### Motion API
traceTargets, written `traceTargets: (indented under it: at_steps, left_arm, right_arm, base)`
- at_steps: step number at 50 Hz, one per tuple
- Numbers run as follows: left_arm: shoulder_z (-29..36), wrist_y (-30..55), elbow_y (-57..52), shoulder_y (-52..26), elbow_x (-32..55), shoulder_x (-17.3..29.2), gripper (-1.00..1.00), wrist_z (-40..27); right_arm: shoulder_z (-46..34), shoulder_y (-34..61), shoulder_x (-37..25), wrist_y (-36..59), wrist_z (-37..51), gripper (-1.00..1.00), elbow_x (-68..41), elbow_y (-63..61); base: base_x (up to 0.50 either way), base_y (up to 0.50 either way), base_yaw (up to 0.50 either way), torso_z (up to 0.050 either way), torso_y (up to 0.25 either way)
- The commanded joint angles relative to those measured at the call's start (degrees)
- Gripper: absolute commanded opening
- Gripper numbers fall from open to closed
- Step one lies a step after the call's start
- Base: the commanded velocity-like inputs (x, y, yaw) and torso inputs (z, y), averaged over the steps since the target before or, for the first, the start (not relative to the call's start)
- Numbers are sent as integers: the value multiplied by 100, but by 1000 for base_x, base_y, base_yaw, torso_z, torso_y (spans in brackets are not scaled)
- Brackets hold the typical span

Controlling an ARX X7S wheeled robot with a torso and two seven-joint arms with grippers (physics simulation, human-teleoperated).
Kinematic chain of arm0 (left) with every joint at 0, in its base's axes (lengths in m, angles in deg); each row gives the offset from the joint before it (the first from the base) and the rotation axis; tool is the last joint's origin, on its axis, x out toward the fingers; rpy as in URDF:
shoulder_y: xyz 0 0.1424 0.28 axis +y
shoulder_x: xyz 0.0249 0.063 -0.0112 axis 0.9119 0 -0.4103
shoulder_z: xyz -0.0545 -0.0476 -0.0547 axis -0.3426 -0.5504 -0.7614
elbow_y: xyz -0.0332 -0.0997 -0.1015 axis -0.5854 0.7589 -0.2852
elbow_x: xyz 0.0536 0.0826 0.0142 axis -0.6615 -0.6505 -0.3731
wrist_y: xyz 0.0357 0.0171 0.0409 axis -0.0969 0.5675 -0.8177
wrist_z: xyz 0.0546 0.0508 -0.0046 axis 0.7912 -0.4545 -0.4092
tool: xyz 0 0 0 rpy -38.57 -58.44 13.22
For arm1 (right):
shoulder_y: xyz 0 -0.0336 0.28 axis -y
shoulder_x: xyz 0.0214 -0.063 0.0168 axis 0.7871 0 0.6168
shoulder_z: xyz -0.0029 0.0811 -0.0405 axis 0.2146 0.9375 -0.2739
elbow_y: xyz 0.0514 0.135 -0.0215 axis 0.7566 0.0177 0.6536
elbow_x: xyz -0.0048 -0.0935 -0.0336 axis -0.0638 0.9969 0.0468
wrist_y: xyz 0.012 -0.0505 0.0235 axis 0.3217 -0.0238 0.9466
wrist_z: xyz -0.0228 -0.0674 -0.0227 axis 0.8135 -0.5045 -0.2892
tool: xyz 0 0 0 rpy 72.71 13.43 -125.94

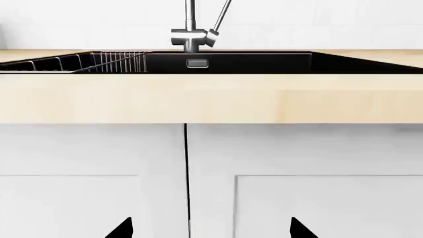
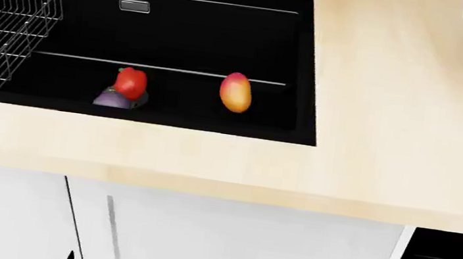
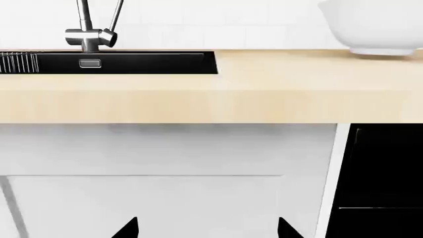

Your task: Pick the eggplants and mangos from the sink and place them in one bowl. Place the bell pepper in the other bowl. Then turn off the sink faucet.

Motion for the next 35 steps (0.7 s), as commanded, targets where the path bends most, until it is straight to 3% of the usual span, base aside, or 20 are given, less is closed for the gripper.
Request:
traceTargets:
  at_steps: [1, 35]
  left_arm:
    - [107, -7, -2, 1, 75, 92, 100, -113]
    - [522, -167, -14, 24, 401, 501, 100, -499]
  right_arm:
    - [-115, 3, -88, -43, 148, 100, -50, 25]
    - [-616, 34, -492, 73, 511, 100, -332, -14]
  base:
    - [0, 0, 0, 0, 0]
    - [0, 8, 0, 0, 0]
